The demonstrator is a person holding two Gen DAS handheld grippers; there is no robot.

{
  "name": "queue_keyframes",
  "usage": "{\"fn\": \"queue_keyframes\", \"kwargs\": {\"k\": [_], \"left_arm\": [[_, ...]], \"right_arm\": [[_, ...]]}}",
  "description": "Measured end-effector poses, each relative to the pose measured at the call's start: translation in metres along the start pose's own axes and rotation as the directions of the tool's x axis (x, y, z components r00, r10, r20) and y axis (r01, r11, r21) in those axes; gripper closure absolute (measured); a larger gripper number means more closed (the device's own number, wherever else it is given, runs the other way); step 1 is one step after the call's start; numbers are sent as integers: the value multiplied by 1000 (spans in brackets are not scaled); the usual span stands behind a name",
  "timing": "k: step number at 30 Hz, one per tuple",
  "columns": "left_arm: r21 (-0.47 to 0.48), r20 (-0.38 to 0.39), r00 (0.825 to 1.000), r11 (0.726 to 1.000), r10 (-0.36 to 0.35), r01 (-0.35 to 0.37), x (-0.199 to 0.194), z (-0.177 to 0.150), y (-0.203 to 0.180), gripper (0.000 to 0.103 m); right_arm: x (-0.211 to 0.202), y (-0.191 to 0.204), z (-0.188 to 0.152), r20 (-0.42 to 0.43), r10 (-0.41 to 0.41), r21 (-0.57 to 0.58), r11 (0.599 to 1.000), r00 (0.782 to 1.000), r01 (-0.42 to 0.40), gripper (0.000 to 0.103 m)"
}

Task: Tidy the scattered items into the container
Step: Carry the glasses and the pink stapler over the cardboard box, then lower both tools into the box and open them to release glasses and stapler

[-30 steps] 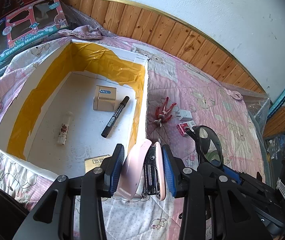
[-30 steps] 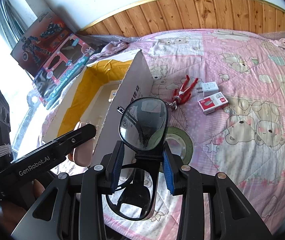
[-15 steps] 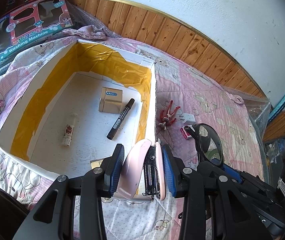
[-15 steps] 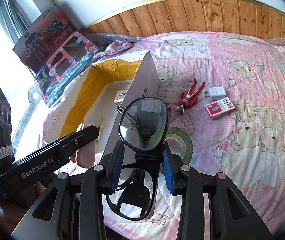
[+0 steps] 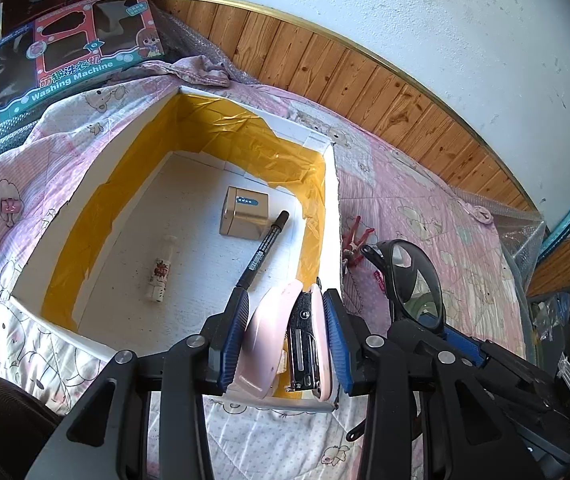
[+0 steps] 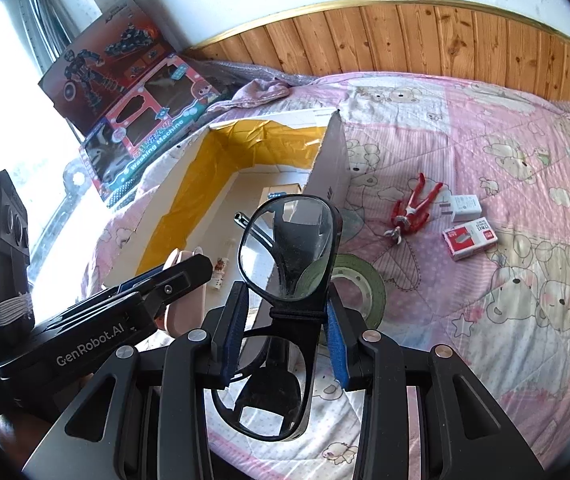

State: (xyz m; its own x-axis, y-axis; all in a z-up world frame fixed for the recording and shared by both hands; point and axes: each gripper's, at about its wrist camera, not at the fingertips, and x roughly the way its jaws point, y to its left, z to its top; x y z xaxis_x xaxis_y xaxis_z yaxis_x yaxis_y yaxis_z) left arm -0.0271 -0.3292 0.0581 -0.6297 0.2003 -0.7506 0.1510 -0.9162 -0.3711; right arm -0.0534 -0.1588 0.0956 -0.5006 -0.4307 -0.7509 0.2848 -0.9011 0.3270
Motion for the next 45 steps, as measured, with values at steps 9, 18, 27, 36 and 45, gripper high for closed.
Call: {"fn": "queue_keyframes", "kwargs": {"k": [9,18,27,36,45], "left_arm": [[-22,12,1000,1000,13,-13,-3,8,16,63],[-43,27,999,998,40,-39,-6,17,35,63],[-59,17,998,997,60,-59,2,23,50,63],[-60,-8,998,996,70,-70,18,31,57,63],[-73,-21,997,995,70,-72,29,43,66,63]], "right_arm": [[11,23,10,-6,11,-40,999,1000,-12,65],[23,40,16,-13,20,-71,997,1000,-21,65],[38,44,21,-27,15,-80,997,1000,-18,65],[52,44,30,-39,15,-85,996,999,-19,65],[67,46,39,-51,11,-95,995,999,-16,65]]}}
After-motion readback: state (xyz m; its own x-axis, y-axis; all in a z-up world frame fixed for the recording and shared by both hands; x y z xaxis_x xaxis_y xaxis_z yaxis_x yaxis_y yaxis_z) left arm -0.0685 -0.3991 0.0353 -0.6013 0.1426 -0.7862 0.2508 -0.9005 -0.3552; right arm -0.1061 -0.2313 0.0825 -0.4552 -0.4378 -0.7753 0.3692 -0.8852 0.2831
